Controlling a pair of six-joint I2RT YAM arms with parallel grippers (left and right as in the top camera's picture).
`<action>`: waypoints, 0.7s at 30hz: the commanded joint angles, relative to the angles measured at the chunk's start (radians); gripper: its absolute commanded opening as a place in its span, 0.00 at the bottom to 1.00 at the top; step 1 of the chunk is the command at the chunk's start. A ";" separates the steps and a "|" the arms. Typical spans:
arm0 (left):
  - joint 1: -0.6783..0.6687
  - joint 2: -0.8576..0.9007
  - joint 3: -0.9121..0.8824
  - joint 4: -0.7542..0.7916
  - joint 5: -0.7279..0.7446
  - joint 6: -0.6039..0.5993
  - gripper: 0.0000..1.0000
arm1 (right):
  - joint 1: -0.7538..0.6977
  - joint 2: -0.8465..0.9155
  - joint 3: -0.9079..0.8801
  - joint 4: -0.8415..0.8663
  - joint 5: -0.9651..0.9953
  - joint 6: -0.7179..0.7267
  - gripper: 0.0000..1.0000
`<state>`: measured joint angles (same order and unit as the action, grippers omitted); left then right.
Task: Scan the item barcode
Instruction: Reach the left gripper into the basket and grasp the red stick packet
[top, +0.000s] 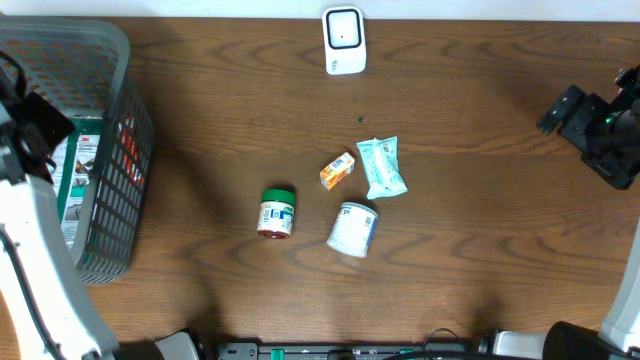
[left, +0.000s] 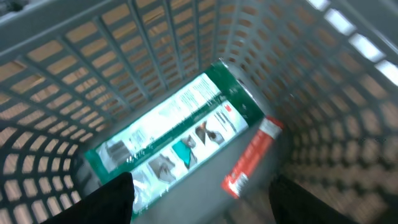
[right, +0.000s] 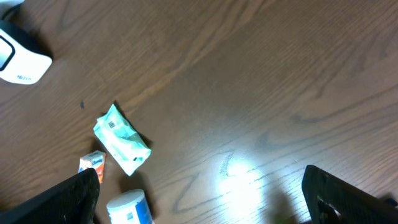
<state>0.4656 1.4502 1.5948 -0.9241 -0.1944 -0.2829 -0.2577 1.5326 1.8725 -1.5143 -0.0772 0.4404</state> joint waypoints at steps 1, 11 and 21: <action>0.034 0.062 0.006 0.024 0.008 0.027 0.80 | -0.003 0.005 0.015 0.000 0.006 0.008 0.99; 0.063 0.196 0.006 0.084 0.363 0.205 0.82 | -0.003 0.005 0.015 0.000 0.006 0.008 0.99; 0.063 0.336 0.006 0.187 0.364 0.204 0.83 | -0.003 0.005 0.015 0.000 0.006 0.008 0.99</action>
<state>0.5220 1.7473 1.5948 -0.7483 0.1535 -0.0978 -0.2577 1.5322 1.8725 -1.5139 -0.0772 0.4404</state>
